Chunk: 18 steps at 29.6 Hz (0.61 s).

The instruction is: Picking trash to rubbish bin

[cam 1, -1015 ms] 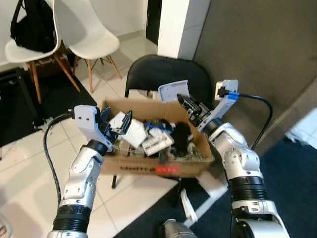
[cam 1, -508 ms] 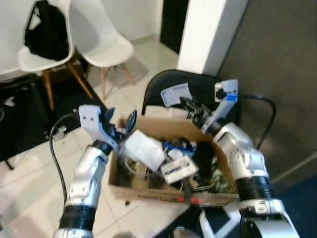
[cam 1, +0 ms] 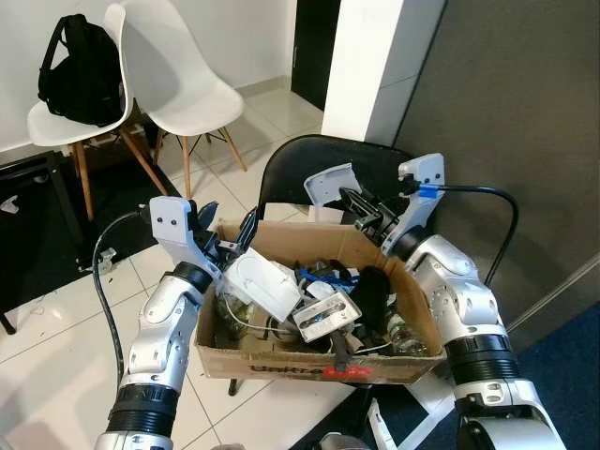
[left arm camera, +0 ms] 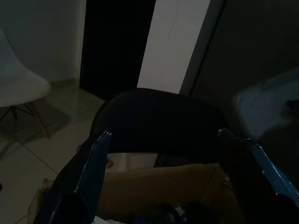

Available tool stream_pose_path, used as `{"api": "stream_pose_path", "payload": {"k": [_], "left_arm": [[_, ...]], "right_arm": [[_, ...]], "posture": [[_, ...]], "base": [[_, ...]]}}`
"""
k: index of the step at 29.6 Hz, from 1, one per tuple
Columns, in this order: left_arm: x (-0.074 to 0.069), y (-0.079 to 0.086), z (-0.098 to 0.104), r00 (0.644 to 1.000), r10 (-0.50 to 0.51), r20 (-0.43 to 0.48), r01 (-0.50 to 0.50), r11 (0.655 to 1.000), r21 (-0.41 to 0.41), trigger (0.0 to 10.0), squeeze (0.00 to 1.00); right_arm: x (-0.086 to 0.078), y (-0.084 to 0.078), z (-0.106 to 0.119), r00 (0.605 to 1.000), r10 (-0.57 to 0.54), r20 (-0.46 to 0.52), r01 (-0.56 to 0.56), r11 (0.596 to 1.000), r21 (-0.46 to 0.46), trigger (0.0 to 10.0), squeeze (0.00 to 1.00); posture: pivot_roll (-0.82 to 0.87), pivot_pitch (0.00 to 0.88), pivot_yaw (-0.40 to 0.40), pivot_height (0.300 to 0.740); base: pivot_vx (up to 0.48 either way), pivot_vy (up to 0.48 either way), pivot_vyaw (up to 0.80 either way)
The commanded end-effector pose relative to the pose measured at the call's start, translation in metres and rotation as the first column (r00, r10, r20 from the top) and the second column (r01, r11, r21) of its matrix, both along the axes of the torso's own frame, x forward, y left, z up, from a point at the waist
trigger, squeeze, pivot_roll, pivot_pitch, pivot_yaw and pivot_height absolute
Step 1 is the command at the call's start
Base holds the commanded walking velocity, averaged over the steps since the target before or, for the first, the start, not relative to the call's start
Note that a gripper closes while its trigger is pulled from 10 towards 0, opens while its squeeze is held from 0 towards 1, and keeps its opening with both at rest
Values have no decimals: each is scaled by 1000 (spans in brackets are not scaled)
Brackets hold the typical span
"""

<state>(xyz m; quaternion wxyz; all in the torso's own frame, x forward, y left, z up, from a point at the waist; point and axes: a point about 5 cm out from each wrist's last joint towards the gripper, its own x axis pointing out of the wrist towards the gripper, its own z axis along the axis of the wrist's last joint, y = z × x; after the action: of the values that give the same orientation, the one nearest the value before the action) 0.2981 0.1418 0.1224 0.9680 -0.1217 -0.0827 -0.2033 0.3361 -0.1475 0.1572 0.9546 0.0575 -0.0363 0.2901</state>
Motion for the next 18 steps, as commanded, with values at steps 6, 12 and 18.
{"api": "stream_pose_path", "payload": {"k": [6, 12, 18], "left_arm": [[-1, -1, -2, 1000, -11, -15, 11, 1000, -10, 10000, 0], [-1, -1, -3, 1000, -14, -17, 14, 1000, -14, 10000, 0], [-1, -1, -3, 1000, -15, -18, 15, 1000, -13, 10000, 0]], "right_arm": [[-1, -3, -5, 1000, -7, -10, 7, 1000, -15, 10000, 1000], [-1, -3, -6, 1000, -7, -10, 7, 1000, -16, 10000, 1000], [0, -3, -6, 1000, -16, -14, 16, 1000, -7, 10000, 922]], "posture": [[-48, 0, -25, 740], [-47, 0, -28, 740], [-47, 0, -28, 740]], "base": [[0, 0, 0], [0, 0, 0], [0, 0, 0]]}}
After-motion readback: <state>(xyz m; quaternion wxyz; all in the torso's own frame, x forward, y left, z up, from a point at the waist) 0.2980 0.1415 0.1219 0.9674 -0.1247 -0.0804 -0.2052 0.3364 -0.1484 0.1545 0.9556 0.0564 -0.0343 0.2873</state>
